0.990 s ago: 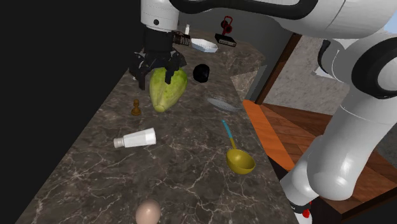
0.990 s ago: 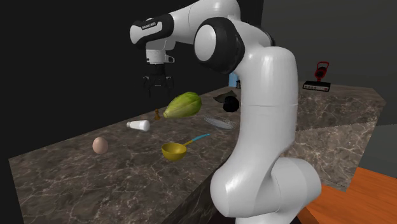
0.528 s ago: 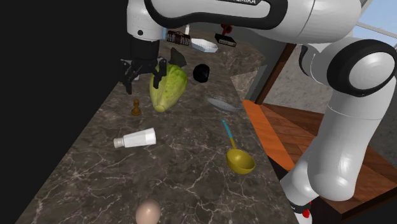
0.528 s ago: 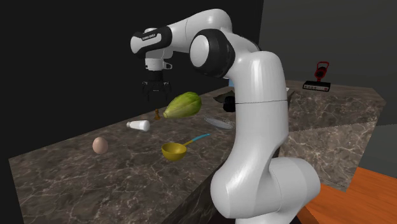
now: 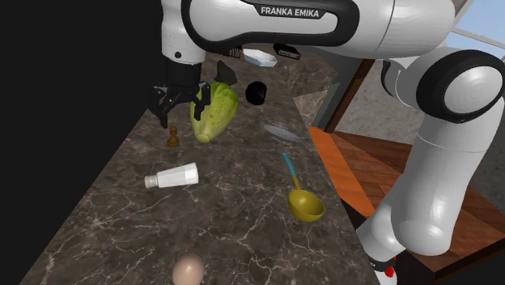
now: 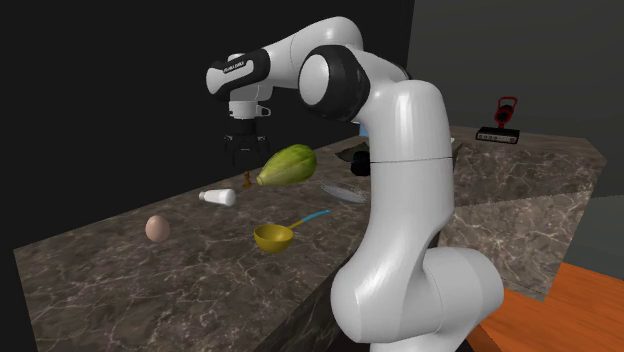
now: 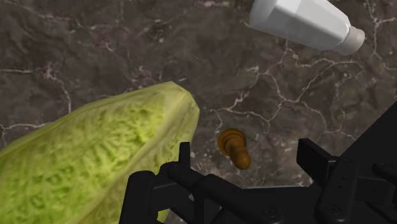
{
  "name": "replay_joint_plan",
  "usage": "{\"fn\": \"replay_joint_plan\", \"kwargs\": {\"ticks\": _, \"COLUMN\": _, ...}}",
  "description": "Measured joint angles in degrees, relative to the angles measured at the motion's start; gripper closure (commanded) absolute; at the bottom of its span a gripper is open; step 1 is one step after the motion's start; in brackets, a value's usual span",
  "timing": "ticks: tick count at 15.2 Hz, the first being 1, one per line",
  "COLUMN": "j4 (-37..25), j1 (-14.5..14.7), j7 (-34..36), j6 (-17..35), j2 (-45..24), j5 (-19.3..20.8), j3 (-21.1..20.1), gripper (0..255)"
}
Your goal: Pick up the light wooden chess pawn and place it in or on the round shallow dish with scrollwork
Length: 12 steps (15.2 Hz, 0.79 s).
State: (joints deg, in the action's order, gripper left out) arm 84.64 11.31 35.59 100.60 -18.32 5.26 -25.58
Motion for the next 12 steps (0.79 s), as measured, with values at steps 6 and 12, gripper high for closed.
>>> {"fn": "replay_joint_plan", "kwargs": {"ticks": 6, "j4": 0.02, "j1": 0.00, "j7": 0.00, "j6": 0.02, "j2": 0.00, "j5": 0.00, "j3": 0.00, "gripper": 255}}
{"fn": "replay_joint_plan", "kwargs": {"ticks": 12, "j4": 0.02, "j1": 0.00, "j7": 0.00, "j6": 0.02, "j2": 0.00, "j5": 0.00, "j3": 0.00, "gripper": 255}}
